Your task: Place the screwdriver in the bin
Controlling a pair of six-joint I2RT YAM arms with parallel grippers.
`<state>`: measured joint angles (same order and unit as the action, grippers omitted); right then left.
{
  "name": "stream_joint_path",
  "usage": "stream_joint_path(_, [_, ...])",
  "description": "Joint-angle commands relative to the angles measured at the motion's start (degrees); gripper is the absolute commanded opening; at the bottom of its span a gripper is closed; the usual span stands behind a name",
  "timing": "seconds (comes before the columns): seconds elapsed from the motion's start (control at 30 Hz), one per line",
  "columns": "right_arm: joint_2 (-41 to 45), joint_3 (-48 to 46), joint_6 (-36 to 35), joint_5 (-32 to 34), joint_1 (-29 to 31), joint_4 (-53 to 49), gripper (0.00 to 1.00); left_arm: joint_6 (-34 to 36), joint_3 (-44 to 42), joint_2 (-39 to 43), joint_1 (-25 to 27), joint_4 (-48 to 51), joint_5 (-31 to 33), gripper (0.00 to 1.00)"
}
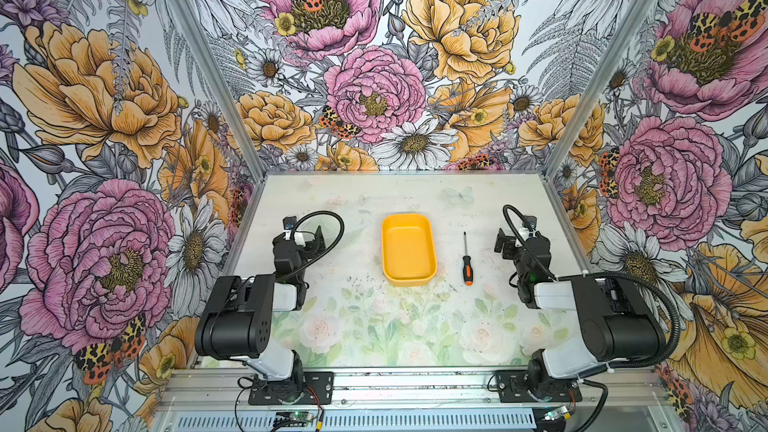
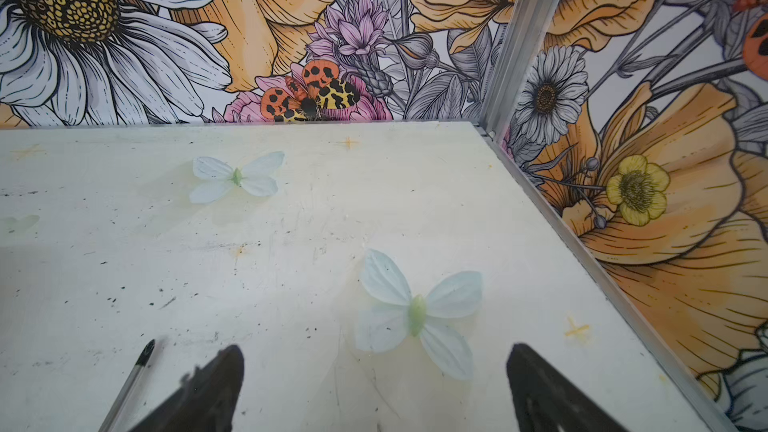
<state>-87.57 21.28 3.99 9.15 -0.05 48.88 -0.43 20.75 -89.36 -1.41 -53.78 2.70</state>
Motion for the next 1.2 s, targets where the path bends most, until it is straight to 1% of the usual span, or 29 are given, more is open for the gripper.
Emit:
stream_joint_path(0.0, [-0.34, 1.15, 0.72, -0.54, -0.12, 0.62, 1.0, 0.43, 0.97, 0.5, -0.23, 0.17, -0.72, 0.99])
stream_joint_path(0.23, [-0.37, 1.26, 0.73, -0.59, -0.13, 0.59, 0.99, 0.5, 1.11, 0.57, -0.26, 0.42, -1.46, 0.99])
stream_joint_path(0.3, [-0.26, 1.21, 0.77, -0.73, -0.21, 0.6, 0.99, 0.65, 1.55, 1.71, -0.27, 2.14, -2.12, 0.99])
stream_joint_path(0.33, [-0.15, 0.94, 0.72, 0.03, -0.13, 1.03, 0.96, 0.88, 1.7, 3.1, -0.25, 3.56, -2.62, 0.99])
stream_joint_path(0.4, [1.54, 1.11, 1.05, 2.96, 0.44, -0.37, 0.93, 1.53, 2.63, 6.9, -0.05, 8.61, -3.11, 0.99])
stream_joint_path(0.5, [8.77, 3.6, 1.14, 5.66, 1.18, -10.99, 0.91, 1.11, 6.41, 14.26, 0.17, 21.85, -5.17, 0.99])
stream_joint_path(0.57, [13.9, 5.98, 2.11, 4.84, 1.58, -19.79, 0.92, -1.2, 9.0, 18.03, 0.21, 28.54, -7.73, 0.99])
stream_joint_path(0.63, [18.2, 9.76, 4.99, 0.99, 1.8, -30.49, 0.91, -3.58, 10.62, 20.72, 0.74, 32.51, -10.85, 0.99])
stream_joint_path(0.7, [20.29, 14.36, 8.3, -4.65, 2.03, -41.26, 0.91, -5.91, 11.36, 22.48, 1.4, 34.39, -12.73, 0.99])
stream_joint_path(0.77, [19.98, 19.12, 11.09, -10.14, 2.68, -50.89, 0.91, -8.64, 11.89, 23.54, 1.97, 36.08, -15.01, 0.99])
stream_joint_path(0.83, [18.76, 21.79, 12.97, -13.55, 4.23, -57.17, 0.9, -11.01, 12.0, 23.58, 2.5, 36.64, -17.28, 0.99])
stream_joint_path(0.97, [16.06, 22.41, 16.83, -16.02, 8.82, -61.77, 0.86, -16.18, 11.92, 21.73, 3.55, 36.8, -20.43, 0.99])
stream_joint_path(1.07, [13.84, 21.17, 20.1, -15.71, 12.11, -62.45, 0.84, -19.31, 13.53, 19.02, 3.77, 40.15, -21.82, 0.99])
stream_joint_path(1.17, [11.74, 20.57, 21.27, -15.16, 14.28, -63.48, 0.82, -20.7, 14.53, 16.54, 4.33, 40.66, -23.29, 0.99])
